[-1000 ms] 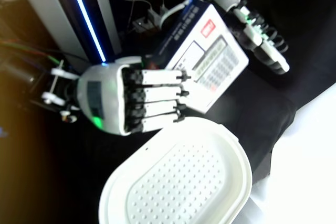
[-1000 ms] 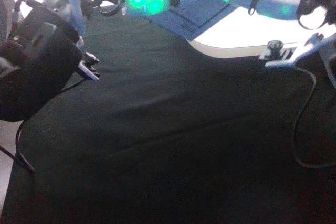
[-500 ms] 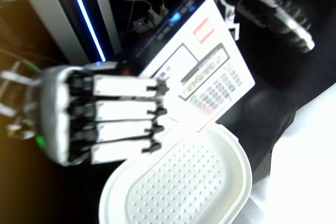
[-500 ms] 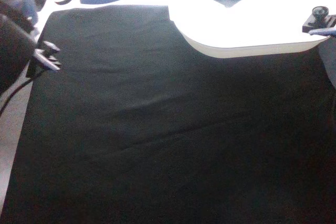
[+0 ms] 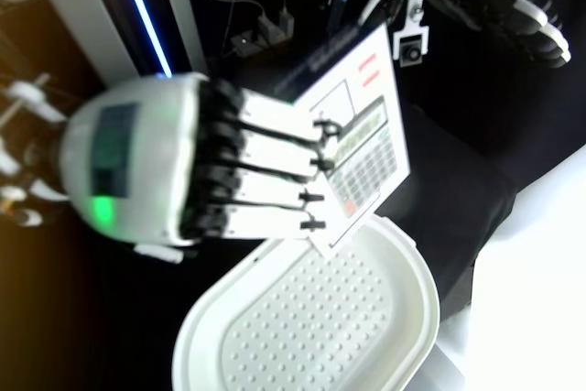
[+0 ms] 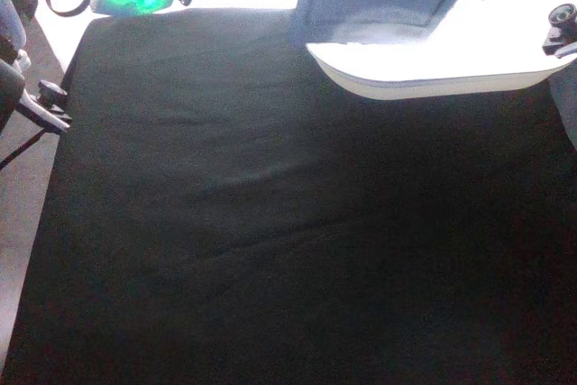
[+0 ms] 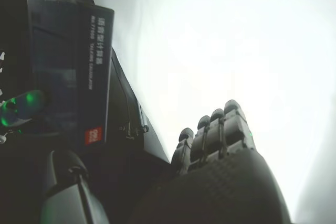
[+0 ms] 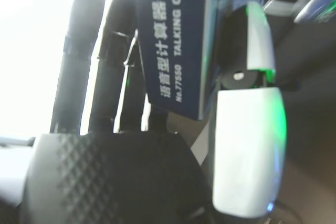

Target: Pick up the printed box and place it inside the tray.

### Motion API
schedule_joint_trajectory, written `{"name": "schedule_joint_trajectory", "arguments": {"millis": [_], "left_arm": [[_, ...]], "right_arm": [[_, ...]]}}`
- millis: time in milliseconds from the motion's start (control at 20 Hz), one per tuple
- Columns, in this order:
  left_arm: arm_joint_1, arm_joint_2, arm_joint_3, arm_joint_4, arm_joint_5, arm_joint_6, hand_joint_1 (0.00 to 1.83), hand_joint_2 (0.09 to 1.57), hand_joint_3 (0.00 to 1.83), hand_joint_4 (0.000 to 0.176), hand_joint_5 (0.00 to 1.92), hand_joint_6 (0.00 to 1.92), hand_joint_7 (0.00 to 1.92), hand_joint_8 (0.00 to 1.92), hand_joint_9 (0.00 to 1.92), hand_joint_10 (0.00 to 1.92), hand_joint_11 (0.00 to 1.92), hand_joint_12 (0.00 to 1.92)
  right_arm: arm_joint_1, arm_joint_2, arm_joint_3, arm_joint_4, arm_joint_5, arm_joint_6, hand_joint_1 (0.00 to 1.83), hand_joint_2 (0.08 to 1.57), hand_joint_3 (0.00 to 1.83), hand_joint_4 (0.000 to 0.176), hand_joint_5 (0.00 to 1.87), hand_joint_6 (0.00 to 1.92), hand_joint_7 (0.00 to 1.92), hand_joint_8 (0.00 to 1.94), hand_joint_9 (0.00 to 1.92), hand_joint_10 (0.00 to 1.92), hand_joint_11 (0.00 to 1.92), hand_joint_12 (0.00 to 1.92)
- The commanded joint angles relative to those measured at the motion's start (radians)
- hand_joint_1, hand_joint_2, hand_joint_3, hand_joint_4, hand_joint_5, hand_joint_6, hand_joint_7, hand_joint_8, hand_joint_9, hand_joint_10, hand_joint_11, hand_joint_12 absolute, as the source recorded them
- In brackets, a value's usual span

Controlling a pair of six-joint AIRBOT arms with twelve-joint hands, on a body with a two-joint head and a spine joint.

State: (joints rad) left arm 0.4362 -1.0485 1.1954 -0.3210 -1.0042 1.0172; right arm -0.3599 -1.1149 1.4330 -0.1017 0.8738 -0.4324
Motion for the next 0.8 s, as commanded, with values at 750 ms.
{"name": "schedule_joint_trajectory", "arguments": {"millis": [750], "left_arm": [[0.016,0.005,-0.004,0.009,-0.13,-0.005,0.35,0.77,0.0,0.041,0.0,0.0,0.0,0.0,0.0,0.0,0.0,0.0]], "right_arm": [[0.11,0.037,0.038,-0.042,-0.101,-0.108,1.28,1.08,0.0,0.0,0.98,0.76,1.16,0.9,1.28,0.71,1.03,1.28]]}}
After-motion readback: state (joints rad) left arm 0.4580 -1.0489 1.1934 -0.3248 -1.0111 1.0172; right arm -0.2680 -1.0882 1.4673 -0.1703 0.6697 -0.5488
